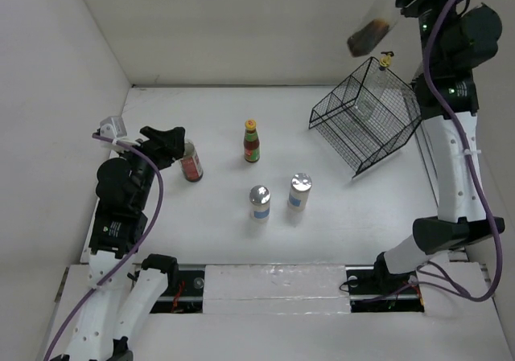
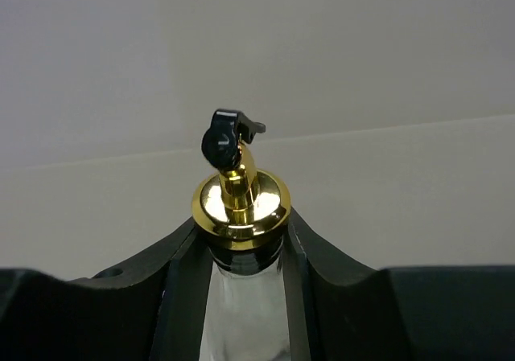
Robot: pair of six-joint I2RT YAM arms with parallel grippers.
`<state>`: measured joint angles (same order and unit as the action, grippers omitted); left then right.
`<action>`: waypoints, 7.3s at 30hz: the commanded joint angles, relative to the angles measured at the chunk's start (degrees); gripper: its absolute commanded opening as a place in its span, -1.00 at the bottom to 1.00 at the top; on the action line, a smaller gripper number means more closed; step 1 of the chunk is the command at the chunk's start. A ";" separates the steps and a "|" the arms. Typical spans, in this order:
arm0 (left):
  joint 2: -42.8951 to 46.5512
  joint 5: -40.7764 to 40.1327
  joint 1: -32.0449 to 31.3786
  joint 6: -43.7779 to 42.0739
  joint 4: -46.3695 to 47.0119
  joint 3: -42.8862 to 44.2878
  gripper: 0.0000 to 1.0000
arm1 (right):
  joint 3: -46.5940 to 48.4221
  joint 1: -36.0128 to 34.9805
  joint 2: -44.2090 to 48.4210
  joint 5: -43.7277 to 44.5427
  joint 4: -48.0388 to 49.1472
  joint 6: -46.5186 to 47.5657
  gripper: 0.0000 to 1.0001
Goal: Organize the condiment bottles
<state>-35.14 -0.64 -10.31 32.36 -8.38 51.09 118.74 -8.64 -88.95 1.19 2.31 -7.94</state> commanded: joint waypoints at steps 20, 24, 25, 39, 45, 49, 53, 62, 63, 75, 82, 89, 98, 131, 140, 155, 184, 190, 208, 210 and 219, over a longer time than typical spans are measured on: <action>-3.01 1.70 -2.44 -1.33 3.02 0.15 0.28 | -10.54 17.52 7.03 6.28 -0.90 -1.46 -0.61; -3.01 1.70 -2.44 -1.33 3.02 0.15 0.28 | -12.38 17.52 5.28 7.33 1.03 -0.84 -0.61; -3.01 1.70 -2.44 -1.33 3.02 0.15 0.28 | -12.39 17.52 4.67 7.33 1.03 -0.32 -0.61; -3.54 1.70 -2.44 -1.86 3.02 -0.38 0.28 | -19.69 17.52 1.06 10.32 11.40 2.58 -0.61; -3.54 1.70 -2.44 -1.86 3.02 -0.38 0.28 | -21.08 16.99 0.00 11.72 13.59 3.81 -0.61; -4.06 1.70 -2.44 -1.86 3.02 -0.38 0.28 | -23.89 15.86 -0.52 13.40 16.06 5.04 -0.61; -4.59 1.70 -2.44 -1.86 3.02 -0.38 0.28 | -25.13 15.32 -1.66 15.41 18.08 6.27 -0.61; -5.11 2.23 -2.44 -1.86 3.02 -0.38 0.28 | -29.53 13.74 -3.42 19.63 20.99 6.28 -0.61; -5.12 2.23 -2.44 -1.86 3.02 -0.38 0.28 | -28.83 13.74 -3.43 20.60 20.99 6.28 -0.61; -5.64 2.23 -2.44 -1.86 3.55 -0.38 0.28 | -27.33 10.58 -4.82 33.33 27.23 9.09 -0.64; -5.65 2.23 -2.44 -1.86 3.55 -0.38 0.28 | -26.19 8.29 -5.36 38.44 32.67 11.28 -0.64; -5.65 2.23 -2.44 -1.86 3.55 -0.38 0.28 | -23.90 6.54 -9.31 43.19 38.28 17.95 -0.64; -5.65 2.23 -2.44 -1.86 3.55 -0.38 0.28 | -31.19 6.54 -9.84 44.42 42.07 18.49 -0.64; -5.12 4.34 -2.44 -1.86 4.08 -0.91 0.26 | -41.13 8.73 -7.39 41.88 28.82 3.20 0.04; -4.59 4.34 -2.44 -1.86 4.08 -0.91 0.28 | -34.46 8.73 -0.98 39.07 19.59 1.36 0.45; -3.45 2.50 -2.44 -1.86 3.46 1.20 0.30 | -34.00 1.18 12.39 -15.73 7.89 -0.92 -0.61; 5.60 -15.27 -2.44 4.38 1.08 2.26 0.45 | -3.96 -42.85 -34.80 -20.01 -2.21 10.41 0.72; 6.65 -14.65 -2.44 3.85 1.61 1.03 0.45 | 2.89 -44.08 -40.33 -17.46 -2.22 10.93 0.69; 7.71 -11.93 -2.44 3.32 3.20 -0.55 0.45 | -5.44 -44.10 -35.08 -14.99 26.68 -5.94 -0.51; 7.71 -11.92 -2.44 3.32 3.20 -0.55 0.45 | -6.84 -43.39 -32.44 -14.99 28.80 -7.43 -0.51; 7.71 -6.84 -2.44 3.32 5.39 -2.40 0.45 | -12.64 -32.69 -15.13 -13.78 32.76 -14.82 -0.51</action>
<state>-27.75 -10.70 -12.43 36.45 -6.59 49.50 105.08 -46.68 -116.38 -14.94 18.70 -18.98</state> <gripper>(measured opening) 0.724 0.413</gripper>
